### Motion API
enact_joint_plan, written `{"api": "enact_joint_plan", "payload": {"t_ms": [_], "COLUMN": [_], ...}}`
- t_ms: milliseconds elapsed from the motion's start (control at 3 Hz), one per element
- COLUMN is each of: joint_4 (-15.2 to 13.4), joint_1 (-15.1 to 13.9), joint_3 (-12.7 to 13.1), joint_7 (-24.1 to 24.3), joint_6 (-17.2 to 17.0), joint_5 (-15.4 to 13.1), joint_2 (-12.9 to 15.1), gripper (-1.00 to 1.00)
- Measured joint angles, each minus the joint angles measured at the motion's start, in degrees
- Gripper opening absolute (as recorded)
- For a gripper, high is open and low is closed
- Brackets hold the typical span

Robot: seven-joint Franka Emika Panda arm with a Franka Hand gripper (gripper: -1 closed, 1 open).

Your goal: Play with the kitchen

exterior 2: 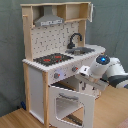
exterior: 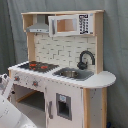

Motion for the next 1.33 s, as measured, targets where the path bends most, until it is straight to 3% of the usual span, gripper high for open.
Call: {"api": "enact_joint_plan", "payload": {"t_ms": [667,1333], "joint_4": [0.43,0.52], "joint_1": [3.50,6.76], "joint_3": [-3.51,-4.84], "joint_7": [0.04,0.29], "joint_6": [-8.12,-16.05], "joint_5": [-4.87,-11.11], "joint_2": [-5.14,-11.91], "gripper": [1.00,1.00]}}
